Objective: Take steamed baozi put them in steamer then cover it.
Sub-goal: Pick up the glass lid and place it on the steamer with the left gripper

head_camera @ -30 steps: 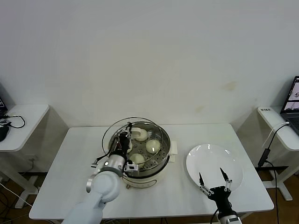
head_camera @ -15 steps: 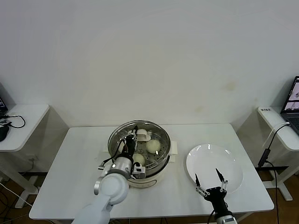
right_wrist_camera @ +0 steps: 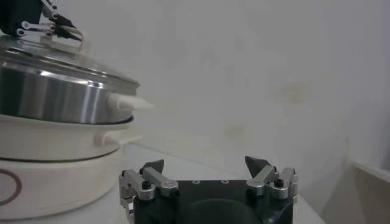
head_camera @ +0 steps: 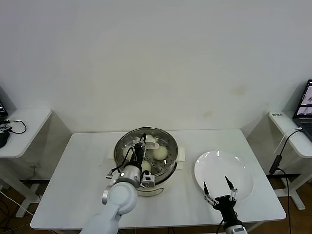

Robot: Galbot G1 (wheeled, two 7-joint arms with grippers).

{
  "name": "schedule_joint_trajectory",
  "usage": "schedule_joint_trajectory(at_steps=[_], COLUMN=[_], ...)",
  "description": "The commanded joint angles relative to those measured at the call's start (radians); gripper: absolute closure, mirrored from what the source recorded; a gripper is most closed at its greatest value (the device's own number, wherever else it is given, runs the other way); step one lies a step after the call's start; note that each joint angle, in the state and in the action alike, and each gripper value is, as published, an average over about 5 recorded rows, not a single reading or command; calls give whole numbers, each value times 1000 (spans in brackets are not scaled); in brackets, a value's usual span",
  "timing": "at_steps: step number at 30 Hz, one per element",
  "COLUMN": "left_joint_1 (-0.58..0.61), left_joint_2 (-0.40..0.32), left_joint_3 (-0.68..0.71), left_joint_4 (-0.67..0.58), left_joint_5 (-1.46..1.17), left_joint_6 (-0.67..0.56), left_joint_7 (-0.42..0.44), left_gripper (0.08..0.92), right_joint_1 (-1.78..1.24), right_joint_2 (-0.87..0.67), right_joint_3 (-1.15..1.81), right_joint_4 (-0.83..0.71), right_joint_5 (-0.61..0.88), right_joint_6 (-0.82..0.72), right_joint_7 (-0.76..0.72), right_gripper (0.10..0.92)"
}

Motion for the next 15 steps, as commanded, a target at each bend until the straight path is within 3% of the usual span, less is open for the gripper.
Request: schedule_joint_trajectory(at_steps=[1, 8, 15], left_joint_1=[6, 23, 79], left_joint_2=[-7, -15, 11], left_joint_3=[-3, -11, -26], left_joint_4=[5, -13, -101], left_joint_5=[6, 6, 0], left_joint_6=[-7, -23, -27], left_joint_7=[-2, -14, -26], left_gripper=[861, 844, 657], right_joint_1=[1, -2, -9], right_joint_2=[0, 0, 1], right_joint_3=[-1, -3, -3], right_joint_4=[-3, 0, 3], right_joint_5=[-2, -4, -6], right_joint_6=[2, 3, 5], right_joint_7=[0, -1, -1], right_gripper=[203, 202, 203])
